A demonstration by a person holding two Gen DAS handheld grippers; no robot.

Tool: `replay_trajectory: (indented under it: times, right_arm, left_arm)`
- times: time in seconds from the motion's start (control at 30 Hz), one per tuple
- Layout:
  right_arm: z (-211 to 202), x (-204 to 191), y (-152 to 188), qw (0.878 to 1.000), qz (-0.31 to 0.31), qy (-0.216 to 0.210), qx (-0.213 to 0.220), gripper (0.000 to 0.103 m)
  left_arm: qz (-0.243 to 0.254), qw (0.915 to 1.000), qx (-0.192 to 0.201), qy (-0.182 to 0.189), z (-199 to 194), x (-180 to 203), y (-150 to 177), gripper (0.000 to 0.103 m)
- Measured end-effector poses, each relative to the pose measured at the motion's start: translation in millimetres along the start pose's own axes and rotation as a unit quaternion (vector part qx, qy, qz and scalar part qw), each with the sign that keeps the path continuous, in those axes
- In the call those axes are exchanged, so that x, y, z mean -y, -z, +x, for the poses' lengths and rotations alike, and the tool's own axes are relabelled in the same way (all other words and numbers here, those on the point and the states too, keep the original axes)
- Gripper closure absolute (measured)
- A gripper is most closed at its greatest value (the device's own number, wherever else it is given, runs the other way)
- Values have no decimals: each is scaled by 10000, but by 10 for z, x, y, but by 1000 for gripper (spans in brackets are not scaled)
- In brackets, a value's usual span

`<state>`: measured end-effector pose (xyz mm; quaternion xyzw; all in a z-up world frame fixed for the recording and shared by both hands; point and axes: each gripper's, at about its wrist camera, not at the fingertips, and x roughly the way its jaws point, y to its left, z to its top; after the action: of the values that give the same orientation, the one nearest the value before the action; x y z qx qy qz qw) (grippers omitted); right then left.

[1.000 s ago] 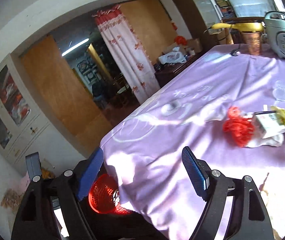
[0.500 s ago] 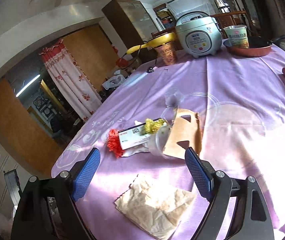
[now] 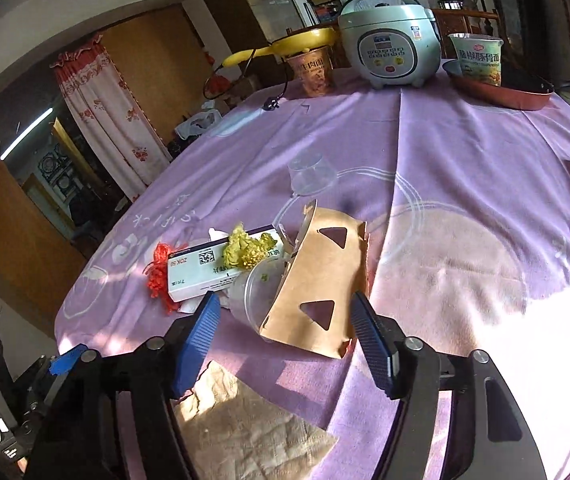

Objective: Collect trash
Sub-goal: 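Close the right tool on the brown cardboard sleeve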

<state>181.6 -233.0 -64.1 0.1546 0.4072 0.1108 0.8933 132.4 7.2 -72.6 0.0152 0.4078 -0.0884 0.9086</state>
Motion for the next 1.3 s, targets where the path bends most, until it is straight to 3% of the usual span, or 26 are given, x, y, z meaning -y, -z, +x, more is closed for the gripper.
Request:
replay_trajectory:
  times: [0.13,0.3,0.5,0.6,0.83,1.03,1.13,1.23,1.3]
  right_arm:
    - [141,88,-75,9999,50,-25,-141,45]
    - [-18,308,-115,9984,46,550,156,49]
    - [-27,640,-46,9981,551,286,45,48]
    - [2,538,-55,9990,436,-86,-74,43]
    - [213,311,-164,9991,257,156,-298,31]
    - [516,298,-236,9963,510,108,-682,27]
    - [562,227,-234,9971,348,248,-623,27]
    - [555,214,-221,9973,161,445,-558,47]
    - [525,257,-196,9973,48,494,-540,47]
  left_arm:
    - [50,10000,-59,-62,32,19,11,7]
    - [-1,9999,-102,-81,61,-10,-12,7]
    - [-13,9999,-138,-44,103,18,-26,7]
    - [11,9999,-159,-38,119,44,-20,7]
    - [-30,9998,-180,-14,132,36,2,7]
    - [-30,9998,-180,-15,137,34,4,7]
    - [-20,9998,-173,-42,137,23,-5,7]
    - [-20,9999,-156,-63,132,5,-40,7]
    - [-8,9999,-132,-72,123,6,-75,7]
